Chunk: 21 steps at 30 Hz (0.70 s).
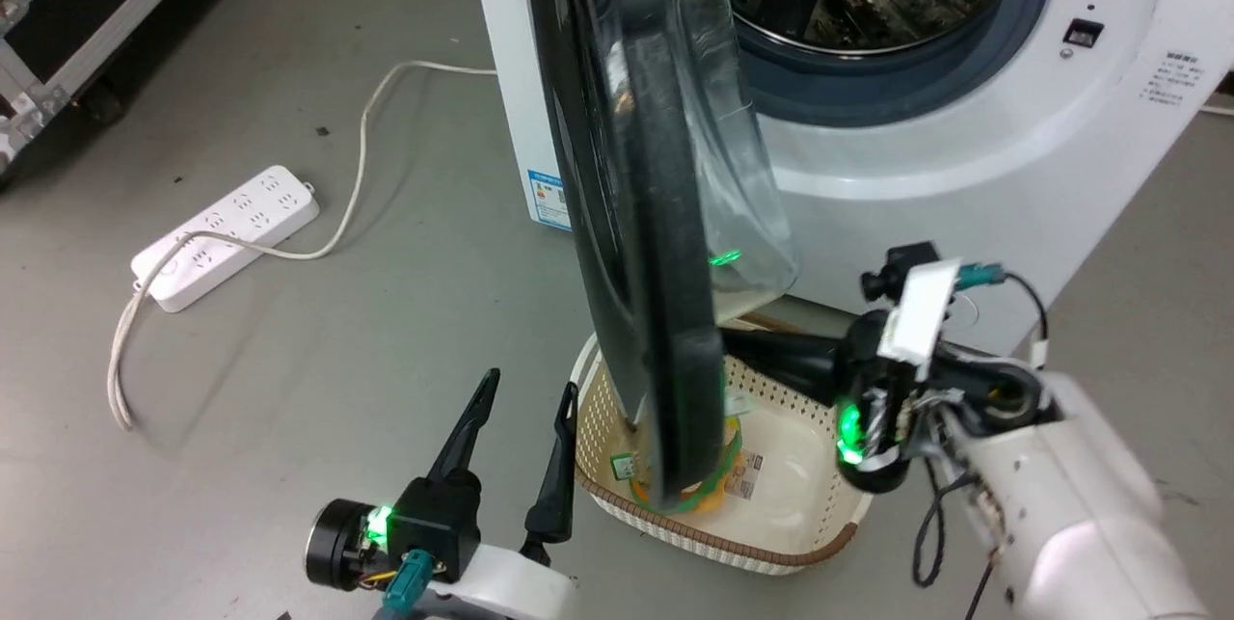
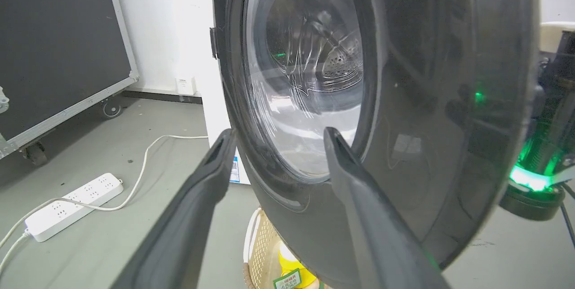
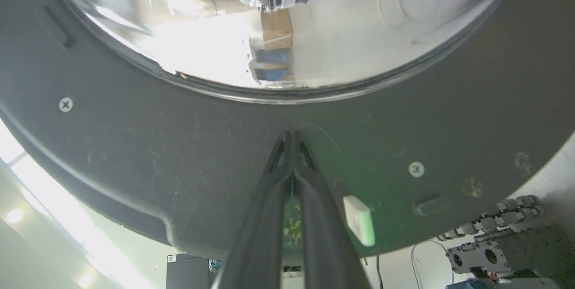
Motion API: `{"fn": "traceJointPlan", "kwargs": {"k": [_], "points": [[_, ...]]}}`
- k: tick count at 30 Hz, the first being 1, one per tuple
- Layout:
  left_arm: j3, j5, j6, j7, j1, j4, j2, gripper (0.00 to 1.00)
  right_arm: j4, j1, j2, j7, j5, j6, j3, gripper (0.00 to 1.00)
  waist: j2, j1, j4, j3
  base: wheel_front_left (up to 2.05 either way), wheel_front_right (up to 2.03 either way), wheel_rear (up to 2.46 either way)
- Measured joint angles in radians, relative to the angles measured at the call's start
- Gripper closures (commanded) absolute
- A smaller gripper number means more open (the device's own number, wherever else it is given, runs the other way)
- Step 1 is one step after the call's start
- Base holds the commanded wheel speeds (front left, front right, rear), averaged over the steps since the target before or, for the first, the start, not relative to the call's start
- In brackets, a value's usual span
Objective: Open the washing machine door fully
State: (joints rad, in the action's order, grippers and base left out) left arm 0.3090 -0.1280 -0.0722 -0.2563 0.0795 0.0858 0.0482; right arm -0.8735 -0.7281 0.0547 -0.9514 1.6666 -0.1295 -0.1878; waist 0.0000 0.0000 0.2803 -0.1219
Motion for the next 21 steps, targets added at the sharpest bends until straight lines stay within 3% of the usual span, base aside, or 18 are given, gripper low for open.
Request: {"fn": "traceJointPlan", "kwargs": {"k": [2,3,4,5,12,13,14,17,19,20,21], "points": [[-0.002,-0.001,-0.006,0.000,-0.004,0.002,0.000,0.00,0.012,0.011,-0.003,0.053,0.004,0.000,-0.035,1.00,0.0000,0.0000,-0.002,0.007,0.00,0.00,0.00],[-0.005,-0.004,-0.008,0.000,-0.007,0.002,0.000,0.00,0.017,0.014,-0.005,0.100,-0.008,0.000,-0.040,0.17,0.0000,0.0000,-0.005,0.011,0.00,0.00,0.00],[-0.005,-0.004,-0.008,0.000,-0.007,0.002,0.000,0.00,0.017,0.014,-0.005,0.100,-0.008,0.000,-0.040,0.17,0.0000,0.0000,-0.005,0.011,0.00,0.00,0.00],[-0.014,-0.007,-0.011,0.000,-0.015,0.001,0.000,0.00,0.040,0.017,-0.003,0.177,-0.026,0.000,-0.032,0.00,0.0000,0.0000,-0.014,0.020,0.00,0.00,0.00],[-0.076,-0.007,-0.011,0.000,-0.021,-0.005,0.000,0.00,0.356,0.124,0.138,0.522,-0.253,0.000,-0.025,0.00,0.0000,0.0000,-0.062,0.058,0.00,0.00,0.00],[-0.076,-0.007,-0.011,0.000,-0.021,-0.005,0.000,0.00,0.356,0.124,0.138,0.522,-0.253,0.000,-0.025,0.00,0.0000,0.0000,-0.062,0.058,0.00,0.00,0.00],[-0.098,-0.007,-0.005,0.000,-0.024,-0.009,0.000,0.00,0.468,0.185,0.193,0.628,-0.359,0.000,-0.053,0.00,0.0000,0.0000,-0.081,0.069,0.00,0.00,0.00],[-0.134,-0.007,-0.002,0.000,-0.029,-0.013,0.000,0.00,0.608,0.268,0.276,0.815,-0.539,0.000,-0.100,0.00,0.0000,0.0000,-0.112,0.084,0.00,0.00,0.00],[-0.158,-0.007,0.005,0.000,-0.035,-0.015,0.000,0.00,0.650,0.317,0.332,0.949,-0.690,0.000,-0.128,0.00,0.0000,0.0000,-0.133,0.095,0.00,0.00,0.00],[-0.158,-0.007,0.005,0.000,-0.035,-0.015,0.000,0.00,0.650,0.317,0.332,0.949,-0.690,0.000,-0.128,0.00,0.0000,0.0000,-0.133,0.095,0.00,0.00,0.00],[-0.179,-0.007,0.007,0.000,-0.042,-0.016,0.000,0.00,0.650,0.362,0.372,1.068,-0.849,0.000,-0.139,0.00,0.0000,-0.0001,-0.155,0.105,0.00,0.00,0.00]]}}
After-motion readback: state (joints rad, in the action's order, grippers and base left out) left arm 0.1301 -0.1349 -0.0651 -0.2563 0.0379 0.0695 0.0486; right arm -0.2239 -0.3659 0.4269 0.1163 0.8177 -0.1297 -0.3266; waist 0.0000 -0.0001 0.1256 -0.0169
